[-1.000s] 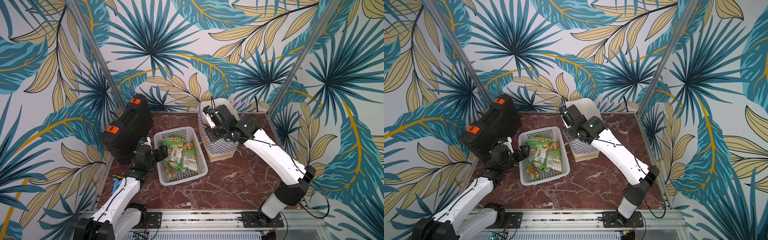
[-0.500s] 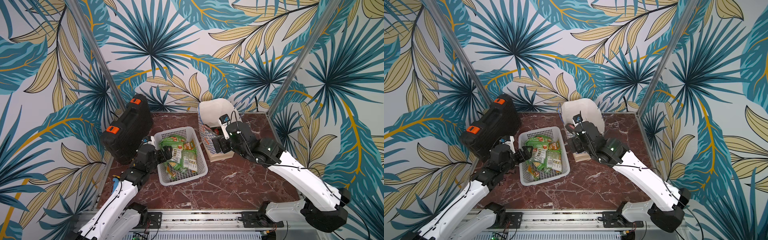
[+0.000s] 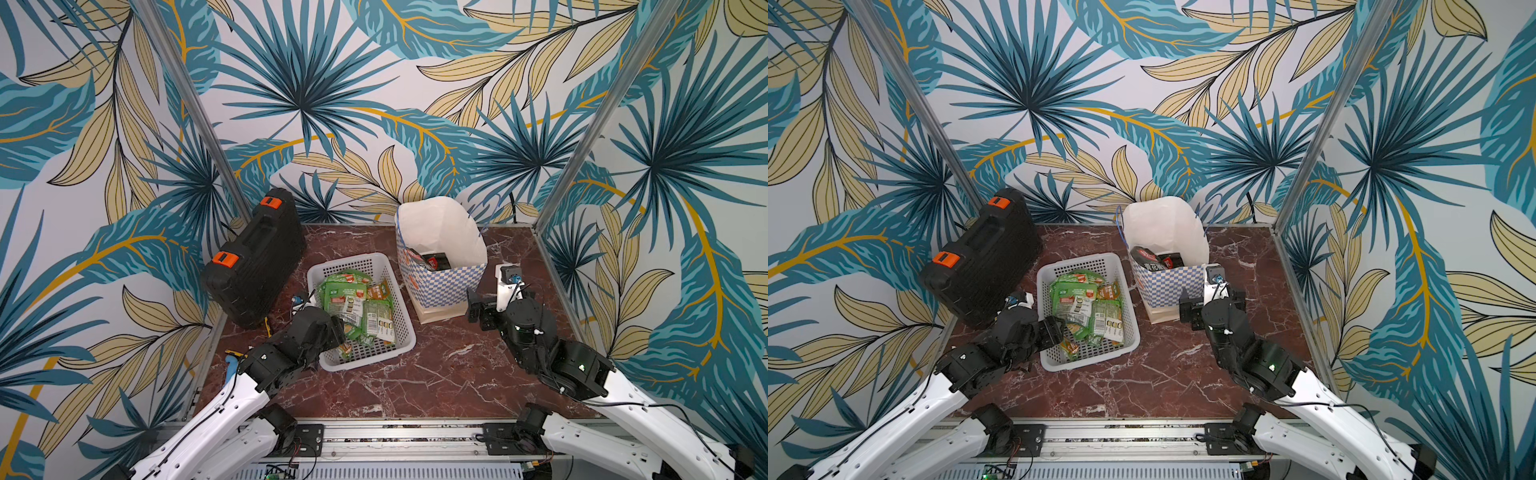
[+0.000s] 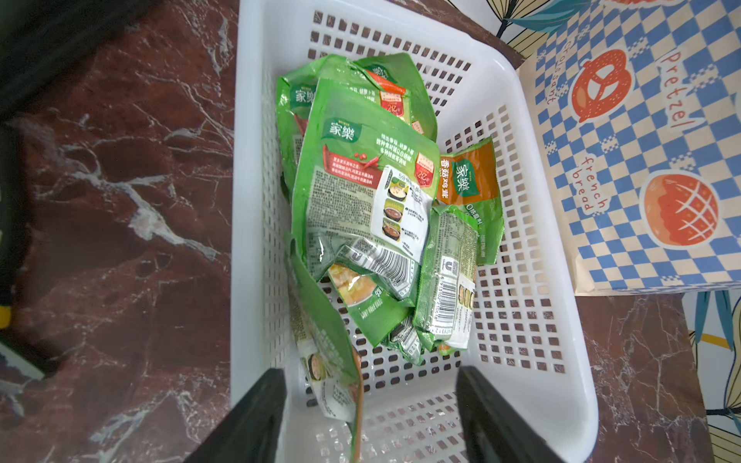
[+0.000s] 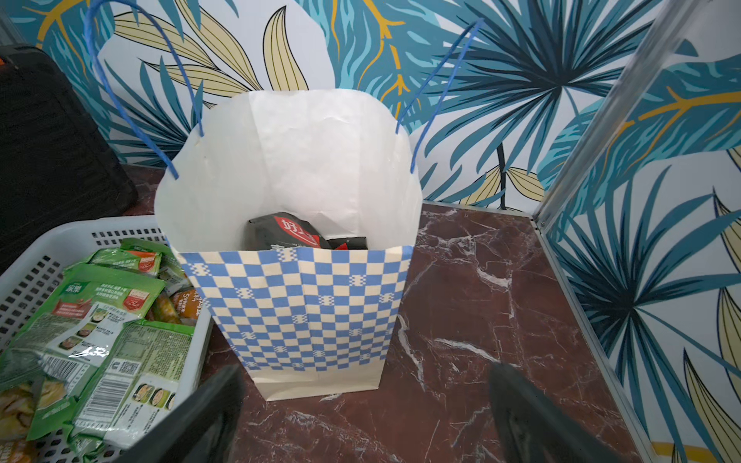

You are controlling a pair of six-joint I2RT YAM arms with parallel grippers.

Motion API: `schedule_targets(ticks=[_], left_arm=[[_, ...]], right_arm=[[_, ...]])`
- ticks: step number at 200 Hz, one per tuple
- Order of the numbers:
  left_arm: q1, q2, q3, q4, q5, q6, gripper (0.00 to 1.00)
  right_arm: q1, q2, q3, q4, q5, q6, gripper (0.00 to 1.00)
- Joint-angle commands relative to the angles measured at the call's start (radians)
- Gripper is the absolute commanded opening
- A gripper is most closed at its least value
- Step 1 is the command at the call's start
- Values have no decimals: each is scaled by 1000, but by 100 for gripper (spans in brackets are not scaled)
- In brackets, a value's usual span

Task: Place the condiment packets inside the bag
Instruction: Pick up the condiment packet from the storage box.

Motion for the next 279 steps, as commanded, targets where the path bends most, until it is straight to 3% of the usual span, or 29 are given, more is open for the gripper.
schedule_targets(ticks=[1, 48, 62, 86, 127, 175, 199, 238, 279], left_arm=[[-35, 42, -13, -17, -49, -46, 61], [-110, 201, 40, 8, -108, -59, 51], [-118, 224, 49, 3, -126, -59, 36], [-125, 236, 82, -21, -148, -43, 0], [-137, 229, 225, -87, -184, 26, 0], [-139, 290, 514, -141, -164, 156, 0], [-139, 351, 656, -118, -109, 217, 0], [-153, 513, 963, -77, 80, 290, 0], [-261, 637, 1221, -22, 102, 359, 0]], right_arm=[[1, -6, -21, 56, 54, 0, 100], [0, -9, -24, 51, 48, -18, 100], [0, -8, -26, 51, 50, -23, 100], [1, -6, -29, 53, 52, -32, 100], [-2, 2, -35, 65, 55, -42, 100], [-3, 12, -38, 66, 75, -43, 99], [-4, 20, -38, 66, 87, -43, 100], [-8, 26, -38, 59, 115, -38, 100], [-15, 24, -38, 55, 121, -38, 99]])
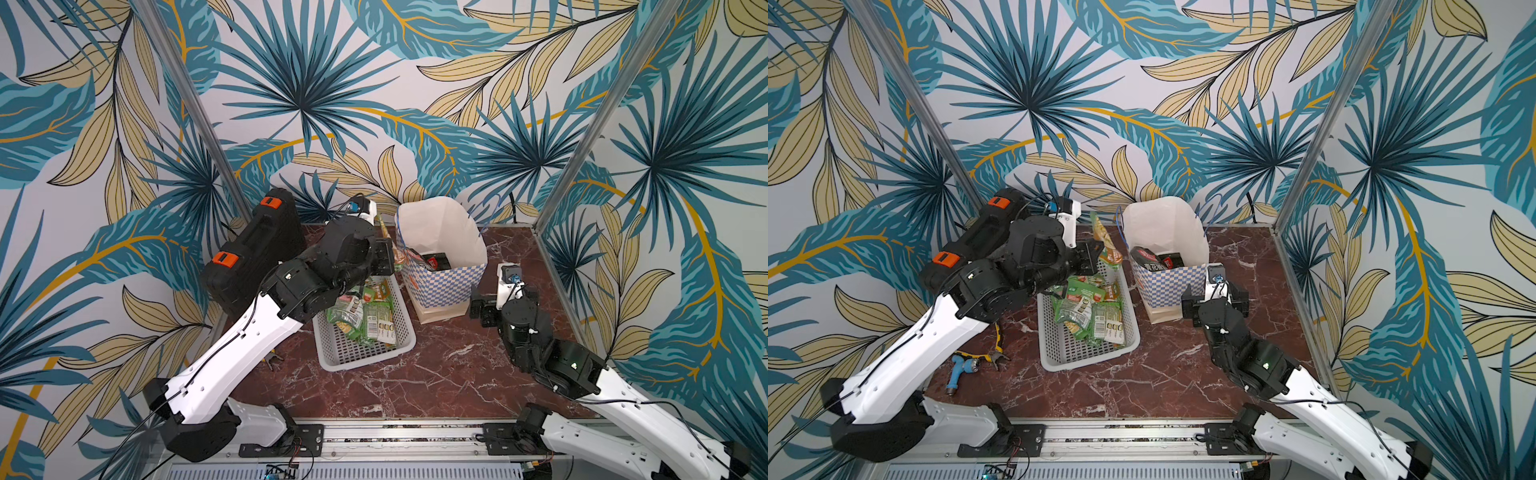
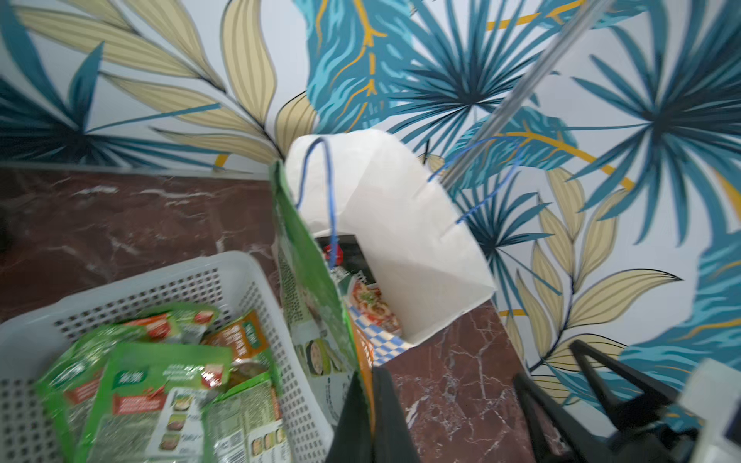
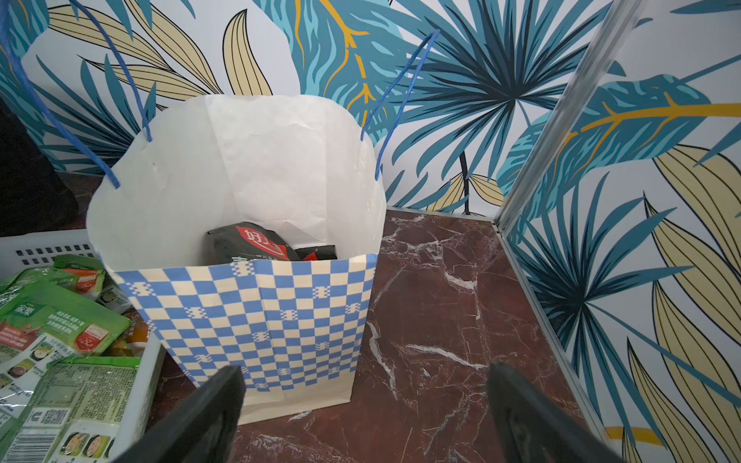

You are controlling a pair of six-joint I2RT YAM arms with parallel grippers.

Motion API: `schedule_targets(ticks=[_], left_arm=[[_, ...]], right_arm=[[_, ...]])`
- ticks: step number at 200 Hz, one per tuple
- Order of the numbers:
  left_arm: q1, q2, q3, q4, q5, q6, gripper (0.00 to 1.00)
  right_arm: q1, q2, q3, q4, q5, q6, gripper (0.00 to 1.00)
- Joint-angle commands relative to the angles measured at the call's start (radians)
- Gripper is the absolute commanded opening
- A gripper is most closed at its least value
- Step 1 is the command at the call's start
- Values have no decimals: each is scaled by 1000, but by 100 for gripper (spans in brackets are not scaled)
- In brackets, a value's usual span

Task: Place the condiment packets inside the bag
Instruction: Pick up the condiment packet from the storage box, then place the condiment packet in the paper bag.

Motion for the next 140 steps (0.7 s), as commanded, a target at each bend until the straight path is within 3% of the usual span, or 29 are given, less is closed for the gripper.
schedule_targets(ticks=[1, 46, 108, 116, 126, 130, 140], left_arm=[[-50, 32, 128, 73, 56, 72, 0], [-75, 177, 286, 141, 174, 77, 0], [-42, 471, 539, 65, 129, 158, 0], [-25, 505, 559, 55, 135, 162, 13], [-6, 542, 586, 37, 152, 170, 48], [0, 556, 600, 22, 157, 172, 58], [10, 579, 637, -22, 174, 181, 69]], right_arm=[[-6, -3, -19, 13, 30, -3, 99], [-5, -1, -17, 10, 19, -4, 100], [-6, 6, -11, 5, -21, -8, 99], [-6, 10, -10, 5, -29, -7, 100], [-5, 14, -9, 5, -38, -9, 100], [-5, 17, -8, 3, -41, -8, 99], [-7, 26, -5, 2, -51, -9, 100]])
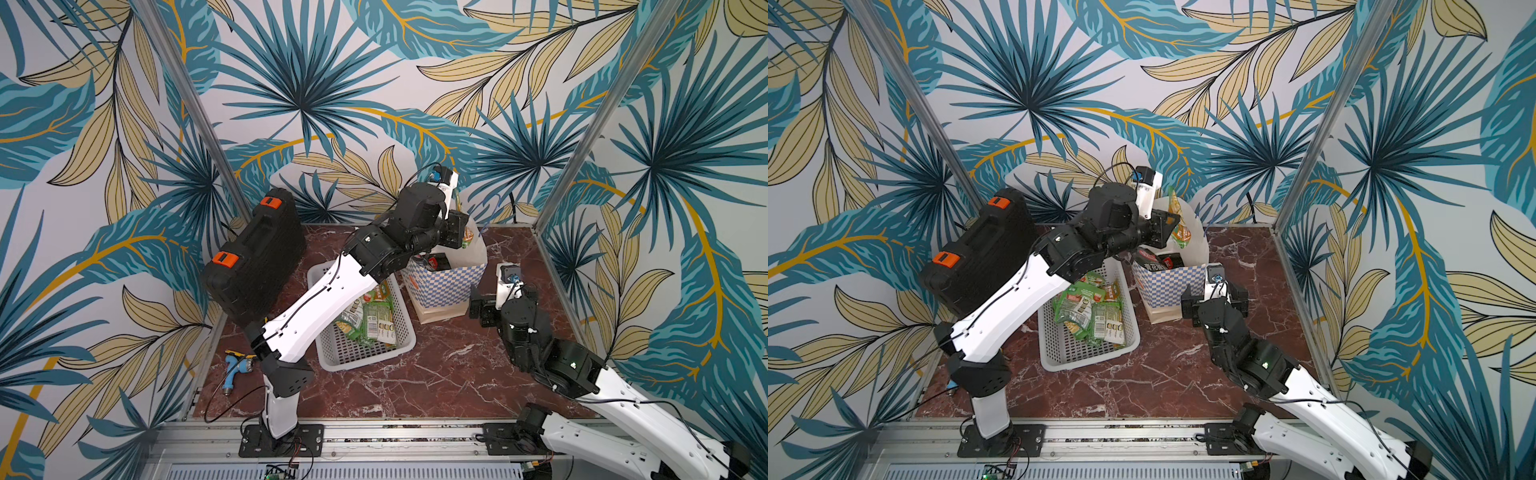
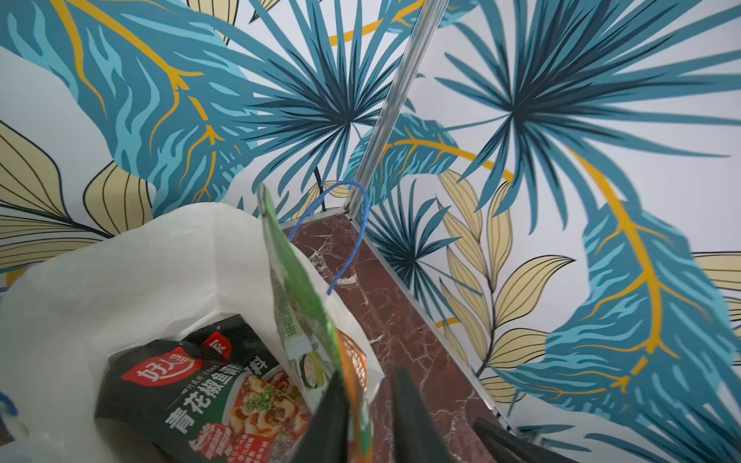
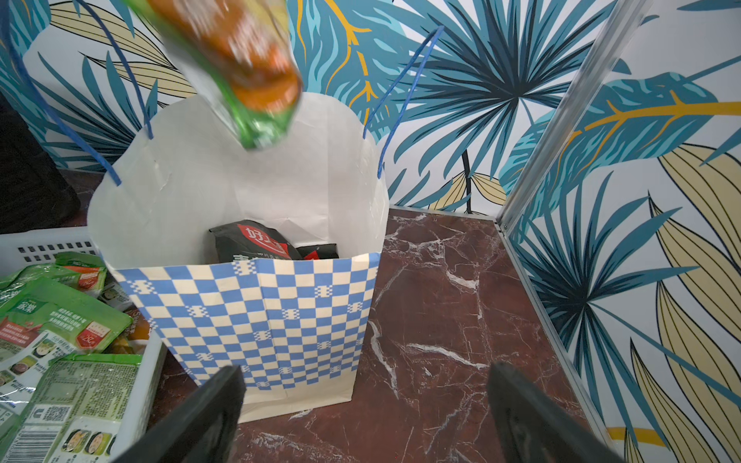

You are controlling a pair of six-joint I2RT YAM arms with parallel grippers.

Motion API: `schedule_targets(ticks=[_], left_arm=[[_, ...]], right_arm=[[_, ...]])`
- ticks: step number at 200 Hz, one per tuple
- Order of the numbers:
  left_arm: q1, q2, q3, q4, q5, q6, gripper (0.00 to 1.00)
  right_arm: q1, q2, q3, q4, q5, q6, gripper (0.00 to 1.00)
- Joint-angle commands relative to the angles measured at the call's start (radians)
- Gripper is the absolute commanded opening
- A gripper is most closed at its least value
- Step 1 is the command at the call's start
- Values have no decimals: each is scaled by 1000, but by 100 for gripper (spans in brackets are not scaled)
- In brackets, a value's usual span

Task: Place the condiment packets inside the bag
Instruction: Place the condiment packet in the paper bag.

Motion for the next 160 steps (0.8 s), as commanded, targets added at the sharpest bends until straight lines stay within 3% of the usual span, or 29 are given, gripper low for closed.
schedule_targets(ticks=[1, 17, 33, 50, 81, 121, 160], left_arm=[[37, 44, 103, -95, 28, 41, 69], [27, 19, 91, -117, 41, 54, 75], [-4, -67, -10, -86, 8, 85, 82], [-36, -192, -171, -34, -43, 121, 90], [-40, -465, -556, 107, -171, 117, 91], [-37, -760, -992, 220, -363, 107, 99], [54, -935, -1315, 277, -471, 67, 100]], right_arm=[[-2, 16, -5, 2, -30, -9, 100], [-2, 31, 0, 0, -42, -13, 100], [-2, 40, 4, 0, -59, -13, 100], [-2, 43, 4, 2, -79, -12, 99], [-3, 49, 4, 7, -104, -13, 100], [-3, 74, 8, 11, -136, -9, 100], [-2, 108, 14, 23, -183, 0, 100]])
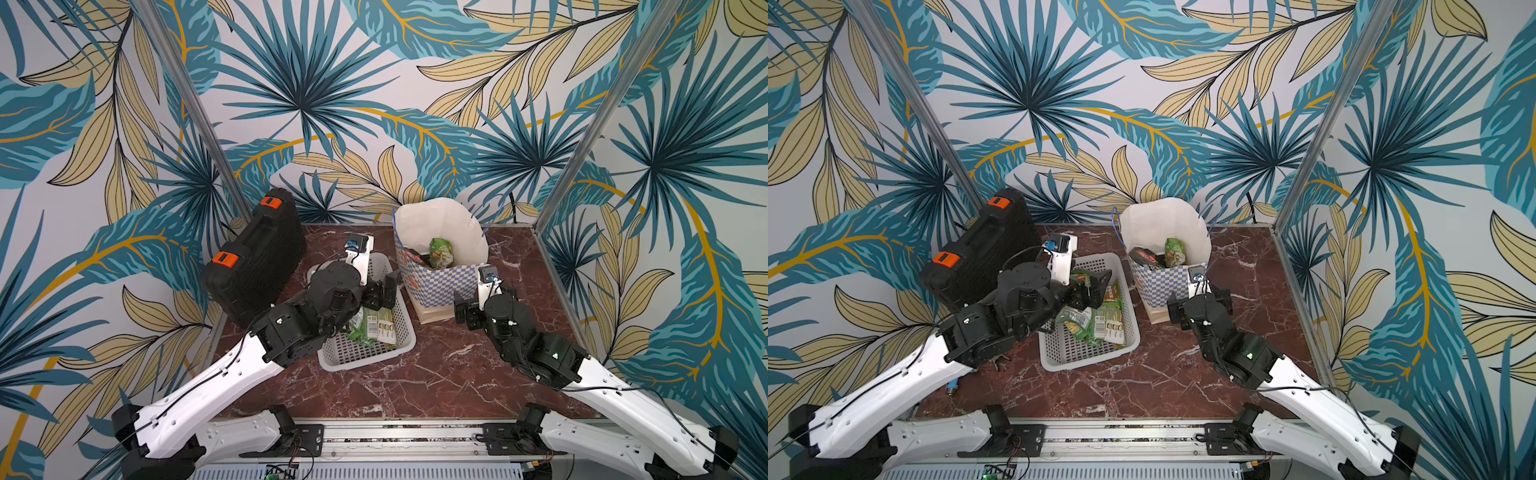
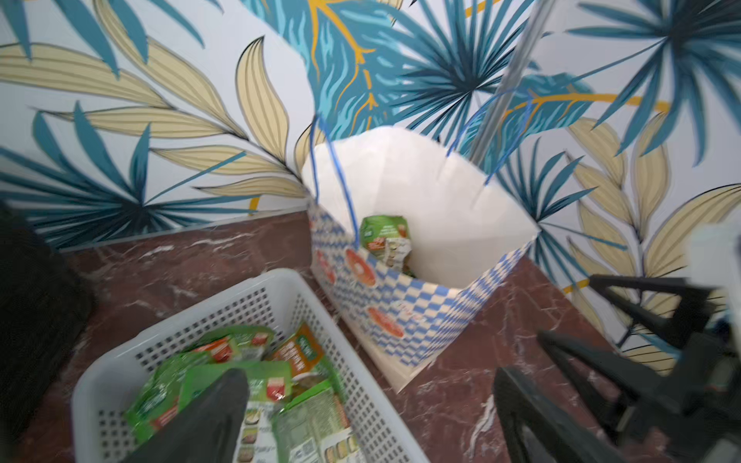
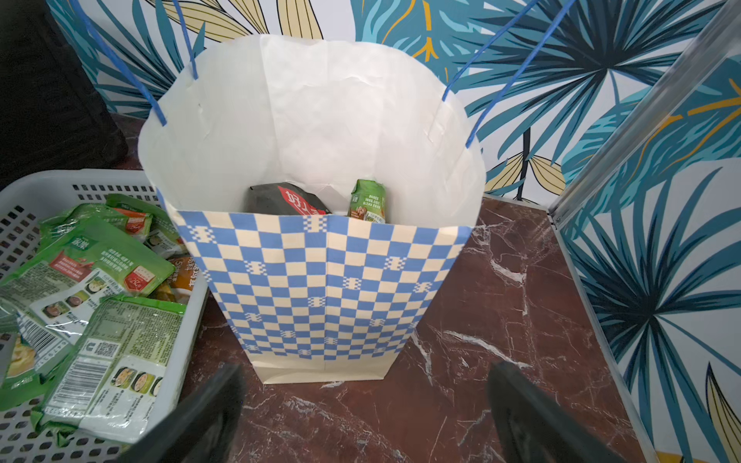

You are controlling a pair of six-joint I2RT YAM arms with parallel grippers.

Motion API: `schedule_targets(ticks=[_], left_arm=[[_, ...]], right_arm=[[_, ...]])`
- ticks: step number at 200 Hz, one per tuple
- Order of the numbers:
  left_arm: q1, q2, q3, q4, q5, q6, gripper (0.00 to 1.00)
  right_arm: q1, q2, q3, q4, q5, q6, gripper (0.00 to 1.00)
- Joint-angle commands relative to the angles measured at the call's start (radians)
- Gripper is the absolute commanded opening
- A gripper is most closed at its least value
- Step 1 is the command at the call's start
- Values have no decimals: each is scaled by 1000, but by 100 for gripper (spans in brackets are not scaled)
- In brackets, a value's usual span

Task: Place the condiment packets inside the bag
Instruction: Pick up the condiment packet from the storage box.

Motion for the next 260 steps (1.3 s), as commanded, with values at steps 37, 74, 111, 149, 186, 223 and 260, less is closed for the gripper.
schedule_targets(ticks=[37, 74, 111, 149, 186, 223, 260], left_arm=[[211, -187, -430, 211, -128, -1, 100], [363, -231, -580, 325, -35, -86, 100], [429, -253, -603, 303, -17, -142, 100], [461, -264, -623, 298, -17, -168, 100], [474, -256, -624, 294, -10, -178, 100], [478, -267, -625, 287, -15, -178, 100], [478, -271, -625, 285, -16, -177, 100]], right_arm=[[2, 75, 28, 42, -141, 7, 99], [53, 224, 120, 1, -200, 66, 95], [153, 433, 276, -98, -212, 155, 86], [243, 670, 451, -214, -212, 237, 75], [260, 847, 545, -226, -292, 286, 69], [261, 996, 629, -234, -335, 301, 66], [261, 1111, 703, -259, -348, 302, 66]])
